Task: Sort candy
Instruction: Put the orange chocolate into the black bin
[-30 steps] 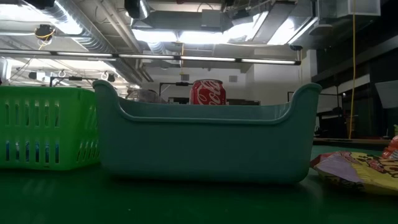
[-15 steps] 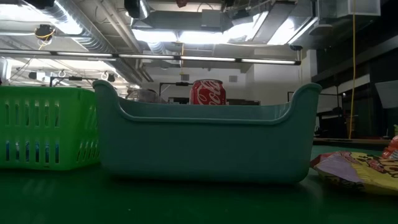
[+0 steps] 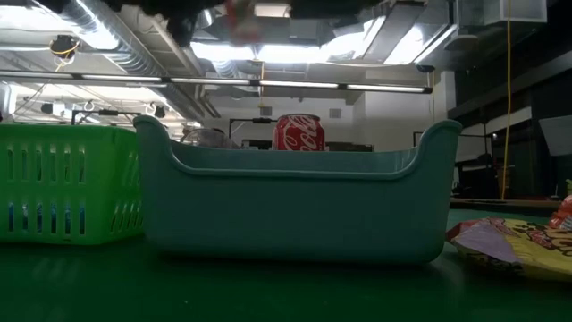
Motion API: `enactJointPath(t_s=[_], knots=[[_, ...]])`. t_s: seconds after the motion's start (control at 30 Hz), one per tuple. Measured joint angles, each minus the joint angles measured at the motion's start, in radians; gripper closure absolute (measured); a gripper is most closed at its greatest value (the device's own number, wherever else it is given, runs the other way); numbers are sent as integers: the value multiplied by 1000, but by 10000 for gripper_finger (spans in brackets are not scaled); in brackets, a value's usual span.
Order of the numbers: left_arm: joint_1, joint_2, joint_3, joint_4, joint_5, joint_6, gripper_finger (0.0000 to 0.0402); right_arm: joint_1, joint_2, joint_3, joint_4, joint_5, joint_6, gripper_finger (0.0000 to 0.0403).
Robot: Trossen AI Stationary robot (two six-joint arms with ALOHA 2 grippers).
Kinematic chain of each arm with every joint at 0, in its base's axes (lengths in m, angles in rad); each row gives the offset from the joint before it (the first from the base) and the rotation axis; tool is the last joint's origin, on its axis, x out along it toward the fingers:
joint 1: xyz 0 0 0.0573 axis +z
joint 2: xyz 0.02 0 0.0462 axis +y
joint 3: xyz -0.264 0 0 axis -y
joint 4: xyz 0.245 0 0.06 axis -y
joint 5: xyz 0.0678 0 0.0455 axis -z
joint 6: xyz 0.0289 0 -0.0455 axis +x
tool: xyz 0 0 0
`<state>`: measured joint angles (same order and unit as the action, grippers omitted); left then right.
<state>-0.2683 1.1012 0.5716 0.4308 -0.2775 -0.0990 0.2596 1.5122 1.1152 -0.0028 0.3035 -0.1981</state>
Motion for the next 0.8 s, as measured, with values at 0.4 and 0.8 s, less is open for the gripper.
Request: enactJointPath(t_s=[0.4,0.8], knots=[[-64,-2,0,-535,11,-339,401,55,-32,0,-519,-64,368,236],[-73,-2,0,-634,-11,-347,355,55,-26,-37,-741,-298,693,236]])
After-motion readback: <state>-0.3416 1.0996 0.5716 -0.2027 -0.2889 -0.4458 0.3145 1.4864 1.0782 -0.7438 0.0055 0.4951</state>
